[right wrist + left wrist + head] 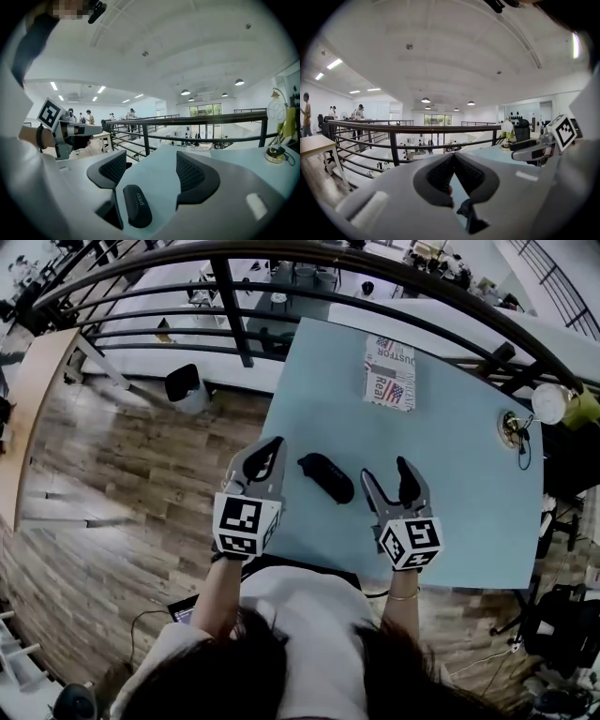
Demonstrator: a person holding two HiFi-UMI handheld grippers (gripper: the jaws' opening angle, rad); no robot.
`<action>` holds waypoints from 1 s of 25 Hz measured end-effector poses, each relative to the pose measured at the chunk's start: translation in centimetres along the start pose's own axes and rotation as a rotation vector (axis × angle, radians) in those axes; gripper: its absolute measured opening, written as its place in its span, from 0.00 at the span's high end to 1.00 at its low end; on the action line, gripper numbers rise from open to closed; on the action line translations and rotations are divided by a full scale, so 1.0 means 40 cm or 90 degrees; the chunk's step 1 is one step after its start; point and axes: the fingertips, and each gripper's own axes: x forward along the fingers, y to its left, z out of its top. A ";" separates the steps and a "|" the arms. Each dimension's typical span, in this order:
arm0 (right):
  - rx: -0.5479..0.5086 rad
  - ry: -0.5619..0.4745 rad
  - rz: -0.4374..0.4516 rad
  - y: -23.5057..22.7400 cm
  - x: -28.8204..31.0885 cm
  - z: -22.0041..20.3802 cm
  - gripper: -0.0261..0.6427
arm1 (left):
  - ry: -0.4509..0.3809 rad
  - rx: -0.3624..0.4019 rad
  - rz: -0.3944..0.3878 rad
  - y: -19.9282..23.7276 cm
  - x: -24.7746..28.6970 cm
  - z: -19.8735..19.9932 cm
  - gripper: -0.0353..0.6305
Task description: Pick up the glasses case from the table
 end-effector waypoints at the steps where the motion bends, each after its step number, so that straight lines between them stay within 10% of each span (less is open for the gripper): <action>1: -0.002 0.002 0.005 0.006 0.010 0.002 0.50 | -0.001 -0.002 0.002 0.008 -0.001 0.003 0.86; 25: -0.042 0.149 0.111 0.116 0.119 -0.157 0.43 | 0.031 -0.021 -0.026 0.021 0.015 -0.059 0.86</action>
